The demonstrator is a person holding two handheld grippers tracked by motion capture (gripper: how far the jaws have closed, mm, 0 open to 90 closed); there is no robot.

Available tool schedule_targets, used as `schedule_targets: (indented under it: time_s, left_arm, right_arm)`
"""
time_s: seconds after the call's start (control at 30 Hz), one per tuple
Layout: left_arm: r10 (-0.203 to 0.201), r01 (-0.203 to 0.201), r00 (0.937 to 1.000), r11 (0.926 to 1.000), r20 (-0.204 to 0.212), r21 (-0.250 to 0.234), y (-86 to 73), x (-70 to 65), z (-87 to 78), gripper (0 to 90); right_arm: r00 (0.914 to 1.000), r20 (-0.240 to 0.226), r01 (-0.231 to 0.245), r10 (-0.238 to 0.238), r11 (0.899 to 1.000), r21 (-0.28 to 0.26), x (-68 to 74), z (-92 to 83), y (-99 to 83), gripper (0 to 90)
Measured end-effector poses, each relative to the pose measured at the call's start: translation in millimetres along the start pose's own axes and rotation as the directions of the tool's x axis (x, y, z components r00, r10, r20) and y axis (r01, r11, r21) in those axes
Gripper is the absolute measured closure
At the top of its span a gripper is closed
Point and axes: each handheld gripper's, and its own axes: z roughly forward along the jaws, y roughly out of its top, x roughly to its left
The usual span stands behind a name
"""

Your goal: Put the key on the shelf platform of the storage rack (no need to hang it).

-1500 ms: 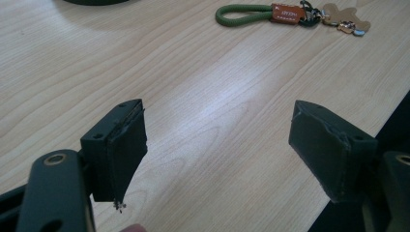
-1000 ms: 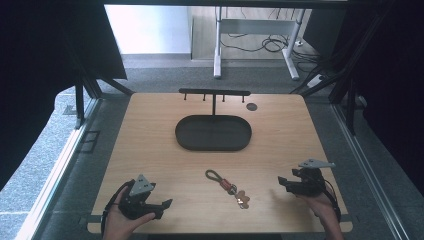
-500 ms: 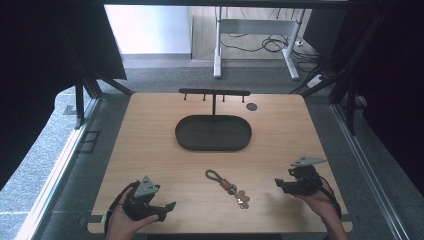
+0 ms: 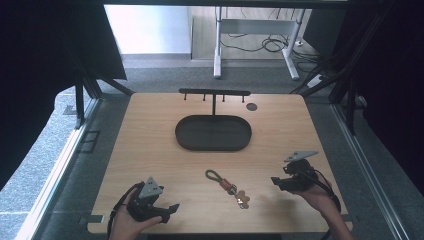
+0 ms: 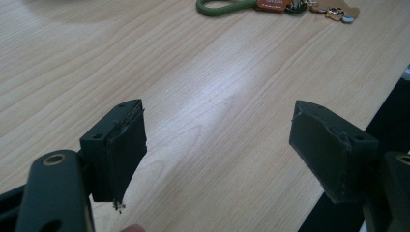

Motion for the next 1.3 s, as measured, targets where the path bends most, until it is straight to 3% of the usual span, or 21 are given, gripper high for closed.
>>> schedule_targets:
  time_s: [0.4,0.57,0.87,1.3]
  left_arm:
    - [0.007,-0.007,1.0,1.0,0.004,-0.004,0.9,-2.5,-0.1,21.4]
    - [0.031,-0.031,0.9993,0.9995,0.019,0.009,2.1,-6.4,4.2,21.4]
    - [0.015,-0.015,0.9998,0.9998,0.015,0.01,-0.2,-1.5,5.9,21.5]
    - [0.025,-0.025,0.9995,0.9996,0.017,0.01,0.6,-3.1,2.5,21.8]
  right_arm:
    - [0.9983,-0.035,0.047,-0.046,0.999,0.02,16.4,-1.6,22.6,41.0]
    - [0.9959,-0.053,0.074,-0.073,0.997,0.029,26.9,1.7,29.6,41.5]
    - [0.9914,-0.082,0.107,-0.102,0.993,0.059,38.3,18.1,37.2,42.0]
    - [0.9885,-0.097,0.125,-0.116,0.988,0.088,49.8,35.2,44.0,42.9]
